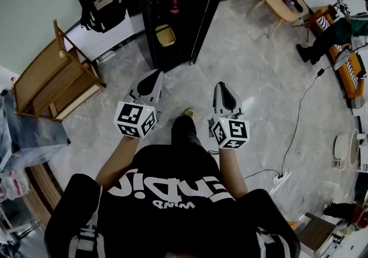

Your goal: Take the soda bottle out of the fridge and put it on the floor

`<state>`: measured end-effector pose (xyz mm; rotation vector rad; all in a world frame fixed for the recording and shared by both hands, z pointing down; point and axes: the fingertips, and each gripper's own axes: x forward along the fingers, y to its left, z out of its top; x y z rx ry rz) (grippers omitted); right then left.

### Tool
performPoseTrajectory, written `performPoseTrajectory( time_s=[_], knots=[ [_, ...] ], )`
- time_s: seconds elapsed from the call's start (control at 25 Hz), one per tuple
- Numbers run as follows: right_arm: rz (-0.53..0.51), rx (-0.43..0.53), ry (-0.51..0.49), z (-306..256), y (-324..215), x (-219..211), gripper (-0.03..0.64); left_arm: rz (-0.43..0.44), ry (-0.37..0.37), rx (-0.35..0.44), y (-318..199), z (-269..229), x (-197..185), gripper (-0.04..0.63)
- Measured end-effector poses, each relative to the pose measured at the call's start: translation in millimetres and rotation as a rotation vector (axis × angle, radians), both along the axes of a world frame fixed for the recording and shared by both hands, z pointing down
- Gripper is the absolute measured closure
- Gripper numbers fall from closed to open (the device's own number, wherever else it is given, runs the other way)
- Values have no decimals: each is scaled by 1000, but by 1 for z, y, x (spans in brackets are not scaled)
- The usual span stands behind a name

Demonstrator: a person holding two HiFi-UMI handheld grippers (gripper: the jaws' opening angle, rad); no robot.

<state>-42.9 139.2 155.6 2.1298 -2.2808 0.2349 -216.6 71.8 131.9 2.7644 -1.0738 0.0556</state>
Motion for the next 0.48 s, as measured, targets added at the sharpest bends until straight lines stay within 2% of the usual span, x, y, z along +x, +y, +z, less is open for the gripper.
performPoseTrajectory(
  time_s=[0.48],
  knots=[
    [-82, 10, -10, -12, -135, 100, 594, -85, 11, -1, -127, -13, 94, 589]
  ],
)
